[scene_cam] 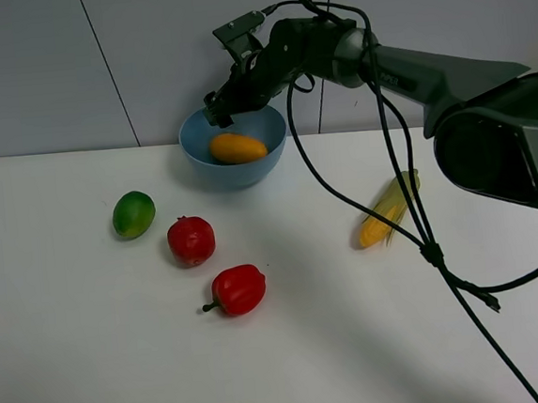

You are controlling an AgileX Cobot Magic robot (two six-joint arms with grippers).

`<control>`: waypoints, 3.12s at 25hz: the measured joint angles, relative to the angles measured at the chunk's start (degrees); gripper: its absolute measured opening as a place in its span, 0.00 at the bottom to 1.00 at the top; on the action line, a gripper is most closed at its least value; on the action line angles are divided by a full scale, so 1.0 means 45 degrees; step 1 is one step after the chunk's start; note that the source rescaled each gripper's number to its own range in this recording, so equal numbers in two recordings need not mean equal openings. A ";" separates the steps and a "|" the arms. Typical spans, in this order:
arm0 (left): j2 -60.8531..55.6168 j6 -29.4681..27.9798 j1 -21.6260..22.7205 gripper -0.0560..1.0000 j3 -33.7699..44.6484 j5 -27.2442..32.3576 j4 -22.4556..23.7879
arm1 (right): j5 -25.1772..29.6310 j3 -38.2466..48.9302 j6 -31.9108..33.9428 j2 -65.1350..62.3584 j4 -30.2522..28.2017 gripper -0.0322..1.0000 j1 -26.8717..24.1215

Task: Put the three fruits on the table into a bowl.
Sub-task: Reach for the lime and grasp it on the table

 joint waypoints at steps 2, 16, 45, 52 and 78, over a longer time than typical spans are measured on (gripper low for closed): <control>0.0000 0.0000 0.0000 1.00 0.0000 0.0000 0.0000 | 0.0286 0.0000 0.0000 -0.0439 -0.0286 0.44 0.0081; 0.0000 0.0000 0.0000 1.00 0.0000 0.0000 0.0000 | 0.3212 0.1321 0.2326 -0.8324 -0.4436 0.44 -0.0792; 0.0000 0.0000 0.0000 1.00 0.0000 0.0000 0.0000 | 0.5165 2.0409 0.3877 -2.9308 -0.2481 0.44 -0.7810; 0.0000 0.0000 0.0000 1.00 0.0000 0.0000 0.0000 | 0.5547 2.0425 0.3877 -3.0306 -0.2427 0.44 -0.7810; 0.0000 0.0000 0.0000 1.00 0.0000 0.0000 0.0000 | 0.6282 2.0773 0.4214 -3.0306 -0.2769 0.44 -0.6524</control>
